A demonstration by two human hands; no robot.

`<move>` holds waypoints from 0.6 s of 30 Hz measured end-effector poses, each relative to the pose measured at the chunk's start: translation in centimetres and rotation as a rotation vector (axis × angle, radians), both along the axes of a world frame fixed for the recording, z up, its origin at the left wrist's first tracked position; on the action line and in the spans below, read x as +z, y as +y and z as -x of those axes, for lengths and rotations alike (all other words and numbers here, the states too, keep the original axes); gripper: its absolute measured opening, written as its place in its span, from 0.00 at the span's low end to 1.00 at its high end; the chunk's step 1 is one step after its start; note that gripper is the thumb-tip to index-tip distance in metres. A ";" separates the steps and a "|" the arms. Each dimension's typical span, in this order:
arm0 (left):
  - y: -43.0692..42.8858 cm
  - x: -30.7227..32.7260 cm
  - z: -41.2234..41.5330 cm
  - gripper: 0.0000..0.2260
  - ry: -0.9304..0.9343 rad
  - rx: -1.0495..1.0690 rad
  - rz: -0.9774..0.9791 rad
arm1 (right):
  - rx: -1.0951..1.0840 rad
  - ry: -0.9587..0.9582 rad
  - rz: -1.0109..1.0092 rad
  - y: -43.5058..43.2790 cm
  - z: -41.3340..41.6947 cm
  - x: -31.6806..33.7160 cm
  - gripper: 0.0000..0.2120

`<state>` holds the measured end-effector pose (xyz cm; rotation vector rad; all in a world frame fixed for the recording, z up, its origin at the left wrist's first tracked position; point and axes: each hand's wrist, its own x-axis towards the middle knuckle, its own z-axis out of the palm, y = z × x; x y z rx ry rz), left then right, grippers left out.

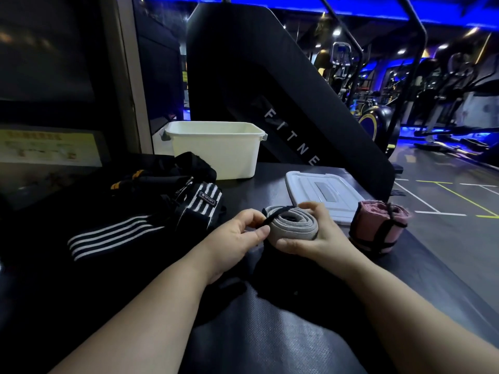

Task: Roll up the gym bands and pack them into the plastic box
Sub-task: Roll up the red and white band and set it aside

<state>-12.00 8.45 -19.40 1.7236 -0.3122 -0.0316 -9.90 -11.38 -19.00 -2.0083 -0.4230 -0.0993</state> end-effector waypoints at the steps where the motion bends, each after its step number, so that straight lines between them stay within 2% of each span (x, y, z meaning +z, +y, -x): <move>1: 0.1 -0.1 -0.2 0.02 0.006 0.010 -0.011 | 0.099 0.017 0.001 -0.4 0.0 0.1 0.33; 3: 0.2 -0.2 -0.5 0.01 0.015 0.014 -0.007 | 0.268 0.086 0.009 -1.1 0.3 0.3 0.30; 6: 0.6 -0.4 -0.7 0.01 0.019 -0.002 0.025 | 0.381 0.199 0.014 -2.1 0.3 0.2 0.35; 11: 0.9 -0.4 -0.8 0.03 0.048 -0.063 0.058 | 0.373 0.185 0.086 -2.0 0.0 0.3 0.45; 18: 0.5 0.0 -0.6 0.06 0.097 -0.104 0.073 | 0.340 0.139 0.070 -1.1 0.1 -0.6 0.47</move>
